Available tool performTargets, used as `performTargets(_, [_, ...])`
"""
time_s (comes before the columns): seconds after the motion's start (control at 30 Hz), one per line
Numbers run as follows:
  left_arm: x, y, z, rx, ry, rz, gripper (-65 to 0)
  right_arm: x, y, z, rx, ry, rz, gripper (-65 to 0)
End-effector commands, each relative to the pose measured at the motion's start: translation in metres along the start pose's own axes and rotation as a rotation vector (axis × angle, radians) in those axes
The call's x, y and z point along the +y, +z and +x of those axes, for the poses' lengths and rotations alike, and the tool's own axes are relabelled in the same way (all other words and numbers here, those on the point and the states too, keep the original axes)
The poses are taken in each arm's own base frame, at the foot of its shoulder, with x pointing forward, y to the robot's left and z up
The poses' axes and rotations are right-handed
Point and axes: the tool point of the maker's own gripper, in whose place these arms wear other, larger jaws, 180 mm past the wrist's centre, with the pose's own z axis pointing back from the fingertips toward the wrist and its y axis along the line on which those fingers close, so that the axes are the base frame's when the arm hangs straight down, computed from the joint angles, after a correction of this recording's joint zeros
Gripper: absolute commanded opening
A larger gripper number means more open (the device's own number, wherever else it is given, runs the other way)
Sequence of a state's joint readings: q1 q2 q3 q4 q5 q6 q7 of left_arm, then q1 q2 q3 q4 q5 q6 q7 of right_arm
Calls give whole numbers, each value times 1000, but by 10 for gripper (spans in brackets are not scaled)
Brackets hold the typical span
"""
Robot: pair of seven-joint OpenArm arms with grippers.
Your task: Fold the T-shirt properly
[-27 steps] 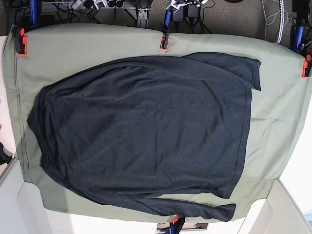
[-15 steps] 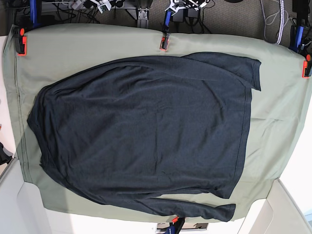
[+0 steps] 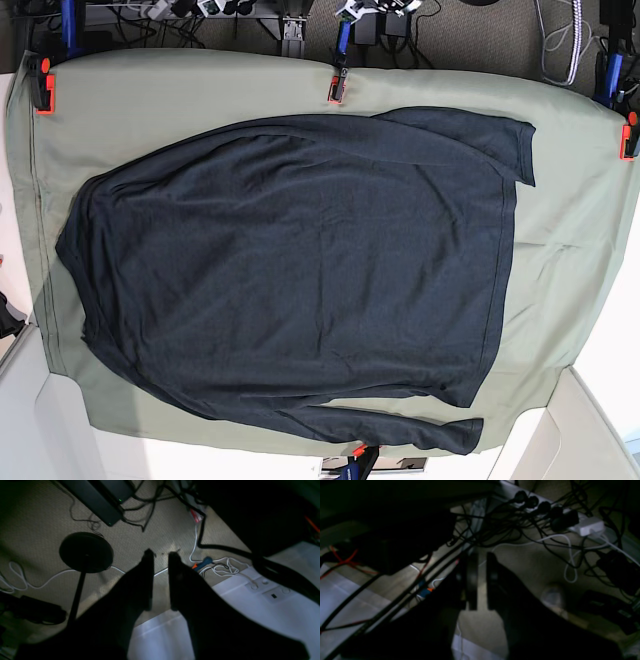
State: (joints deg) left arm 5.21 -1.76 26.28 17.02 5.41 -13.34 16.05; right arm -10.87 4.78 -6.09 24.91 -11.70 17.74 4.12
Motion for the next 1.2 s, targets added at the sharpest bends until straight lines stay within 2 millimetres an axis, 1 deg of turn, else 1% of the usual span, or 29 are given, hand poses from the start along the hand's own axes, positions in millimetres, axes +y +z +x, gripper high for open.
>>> performTargets(0.0, [3, 1, -7, 9, 0, 5, -511, -1, 3, 2, -20, 6, 2, -579])
performTargets(0.13, [8, 6, -21, 10, -17, 6, -511, -6, 14, 3, -67, 34, -15, -579])
performTargets(0.27, [9, 16, -33, -21, 9, 3, -511, -7, 30, 7, -129, 68, -30, -579])
performTargets(0.43, [4, 34, -45, -84, -5, 10, -511, -7, 60, 6, -199, 117, -47, -579])
performTargets(0.57, [0, 55, -50, -125, -38, 19, -510, -8, 90, 10, -273, 93, -44, -579])
performTargets(0.7, [1, 84, -41, -209, -42, 29, -509, -9, 120, 22, -348, 109, -54, -579])
performTargets(0.73, [2, 92, -38, -234, -39, 38, -497, -10, 128, 27, -368, 113, -58, -579])
performTargets(0.8, [9, 109, -32, -281, -23, 63, -438, -12, 141, 37, -404, 132, -70, -579])
performTargets(0.87, [22, 128, -28, -322, 9, 98, -369, -14, 154, 47, -441, 147, -81, -579])
performTargets(0.93, [33, 147, -24, -354, 35, 127, -329, -16, 166, 59, -482, 135, -86, -579])
performTargets(1.03, [46, 177, -18, -388, 12, 152, -329, -22, 182, 77, -535, 116, -98, -579])
performTargets(1.17, [69, 220, -11, -451, 11, 233, -329, -31, 204, 103, -623, 99, -122, -579])
